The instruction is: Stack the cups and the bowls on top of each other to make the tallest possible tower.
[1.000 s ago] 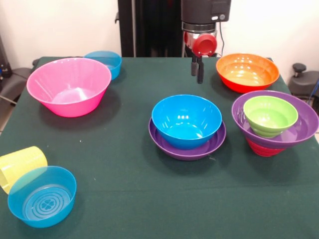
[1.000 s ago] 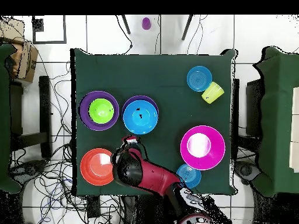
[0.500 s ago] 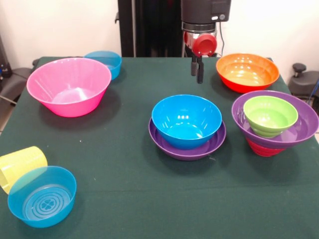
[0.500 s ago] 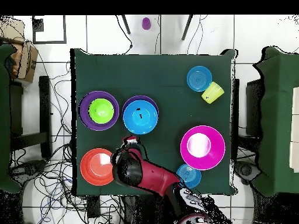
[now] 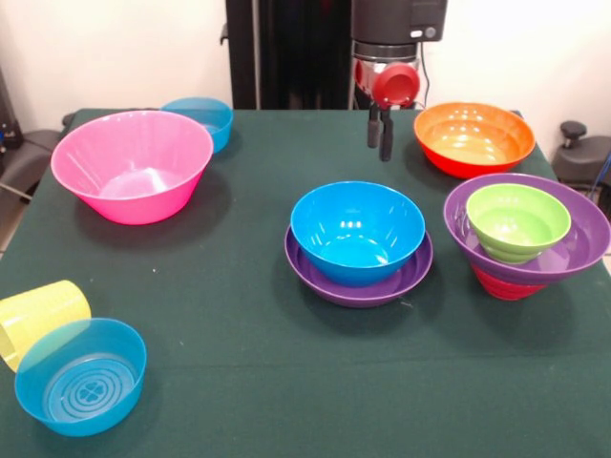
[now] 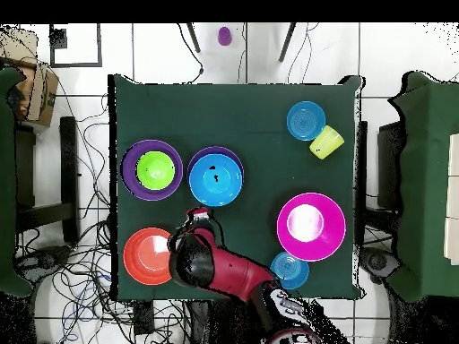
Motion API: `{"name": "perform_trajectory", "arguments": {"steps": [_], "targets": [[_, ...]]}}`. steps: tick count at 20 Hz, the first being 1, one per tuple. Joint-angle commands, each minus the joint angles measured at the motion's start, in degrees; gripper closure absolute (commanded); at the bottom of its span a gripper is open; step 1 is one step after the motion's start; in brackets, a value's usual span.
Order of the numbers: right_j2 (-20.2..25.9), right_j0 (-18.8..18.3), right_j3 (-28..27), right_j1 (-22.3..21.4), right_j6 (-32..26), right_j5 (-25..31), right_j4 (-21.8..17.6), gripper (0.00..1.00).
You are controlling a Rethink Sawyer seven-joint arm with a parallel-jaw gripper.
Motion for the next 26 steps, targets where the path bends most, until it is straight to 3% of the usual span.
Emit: {"name": "perform_trajectory", "arguments": {"steps": [1, 12, 26], "targets": [[0.3, 1.5, -3.3, 1.2, 7.7, -4.3, 0.8, 0.0], [0.8, 0.0, -2.6, -1.4, 6.3, -2.6, -0.6, 0.0], [-0.1, 0.0, -10.3, 8.0, 5.7, -11.2, -1.2, 0.0]]}}
